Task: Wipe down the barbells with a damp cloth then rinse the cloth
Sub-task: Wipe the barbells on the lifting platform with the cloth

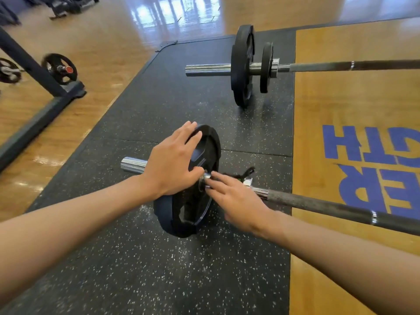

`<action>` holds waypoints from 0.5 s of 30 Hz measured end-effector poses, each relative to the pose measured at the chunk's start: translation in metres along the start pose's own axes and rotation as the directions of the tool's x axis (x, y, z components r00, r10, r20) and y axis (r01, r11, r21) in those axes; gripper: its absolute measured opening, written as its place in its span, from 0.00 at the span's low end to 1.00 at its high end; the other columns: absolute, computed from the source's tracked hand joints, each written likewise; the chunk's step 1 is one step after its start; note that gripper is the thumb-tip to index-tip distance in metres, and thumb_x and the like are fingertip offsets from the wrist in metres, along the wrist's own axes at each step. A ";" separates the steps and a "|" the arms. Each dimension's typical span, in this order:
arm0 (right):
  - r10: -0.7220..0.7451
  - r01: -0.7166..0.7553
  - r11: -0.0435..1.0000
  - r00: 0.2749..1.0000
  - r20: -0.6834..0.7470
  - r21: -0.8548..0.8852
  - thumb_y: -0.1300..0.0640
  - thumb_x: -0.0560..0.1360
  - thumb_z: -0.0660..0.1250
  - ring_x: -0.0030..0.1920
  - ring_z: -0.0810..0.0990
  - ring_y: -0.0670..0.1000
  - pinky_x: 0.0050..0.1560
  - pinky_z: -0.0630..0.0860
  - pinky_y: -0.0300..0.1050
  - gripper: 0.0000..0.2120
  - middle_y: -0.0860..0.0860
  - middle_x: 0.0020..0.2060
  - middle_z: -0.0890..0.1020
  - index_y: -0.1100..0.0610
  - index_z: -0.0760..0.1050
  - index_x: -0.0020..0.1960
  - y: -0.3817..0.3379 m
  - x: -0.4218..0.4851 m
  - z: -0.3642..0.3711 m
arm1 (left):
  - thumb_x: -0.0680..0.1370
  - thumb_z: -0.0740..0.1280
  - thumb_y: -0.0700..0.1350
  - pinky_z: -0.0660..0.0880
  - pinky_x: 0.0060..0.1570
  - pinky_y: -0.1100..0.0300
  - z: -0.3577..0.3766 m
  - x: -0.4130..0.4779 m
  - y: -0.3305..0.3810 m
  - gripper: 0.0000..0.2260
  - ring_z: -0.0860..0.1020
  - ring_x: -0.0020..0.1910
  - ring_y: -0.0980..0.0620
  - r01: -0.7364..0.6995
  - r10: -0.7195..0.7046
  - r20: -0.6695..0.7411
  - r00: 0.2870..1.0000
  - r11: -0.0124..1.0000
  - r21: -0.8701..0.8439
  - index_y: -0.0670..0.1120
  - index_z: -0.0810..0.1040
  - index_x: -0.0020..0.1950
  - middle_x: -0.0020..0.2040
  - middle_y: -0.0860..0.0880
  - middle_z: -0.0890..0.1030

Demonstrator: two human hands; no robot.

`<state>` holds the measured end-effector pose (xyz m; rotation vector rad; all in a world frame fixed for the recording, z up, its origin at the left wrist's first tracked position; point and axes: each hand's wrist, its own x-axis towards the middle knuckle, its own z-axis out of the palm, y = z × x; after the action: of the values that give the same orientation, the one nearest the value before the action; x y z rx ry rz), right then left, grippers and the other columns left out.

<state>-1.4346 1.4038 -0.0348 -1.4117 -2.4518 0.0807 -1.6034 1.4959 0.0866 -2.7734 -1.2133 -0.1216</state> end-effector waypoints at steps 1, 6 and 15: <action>-0.097 0.100 0.992 0.994 0.043 -0.078 0.63 0.70 0.72 0.72 0.73 0.61 0.73 0.67 0.55 0.25 0.59 0.68 0.78 0.62 0.78 0.67 -0.006 -0.005 0.003 | 0.71 0.57 0.58 0.71 0.67 0.52 0.000 -0.002 0.000 0.35 0.60 0.79 0.48 -0.001 0.001 0.001 1.000 1.000 0.005 0.43 0.69 0.76 0.79 0.46 0.64; -0.102 0.080 0.960 0.992 -0.069 -0.269 0.64 0.80 0.53 0.72 0.72 0.64 0.74 0.67 0.58 0.21 0.62 0.70 0.75 0.65 0.75 0.70 0.010 -0.035 0.008 | 0.72 0.58 0.58 0.69 0.68 0.52 -0.001 -0.002 0.002 0.35 0.59 0.79 0.48 -0.010 0.010 0.005 1.000 1.000 0.009 0.43 0.68 0.77 0.80 0.46 0.63; 0.488 -0.443 0.828 0.871 -0.052 0.343 0.71 0.78 0.60 0.80 0.58 0.59 0.80 0.50 0.46 0.32 0.59 0.79 0.62 0.63 0.58 0.80 -0.009 0.023 -0.024 | 0.73 0.59 0.61 0.62 0.75 0.48 -0.011 0.004 -0.004 0.38 0.51 0.81 0.46 -0.099 0.101 0.134 0.986 0.995 -0.022 0.46 0.60 0.81 0.81 0.43 0.56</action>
<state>-1.4459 1.4161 -0.0048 -1.7578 -1.8249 0.4551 -1.6042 1.5002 0.0980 -2.8904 -1.1022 0.0674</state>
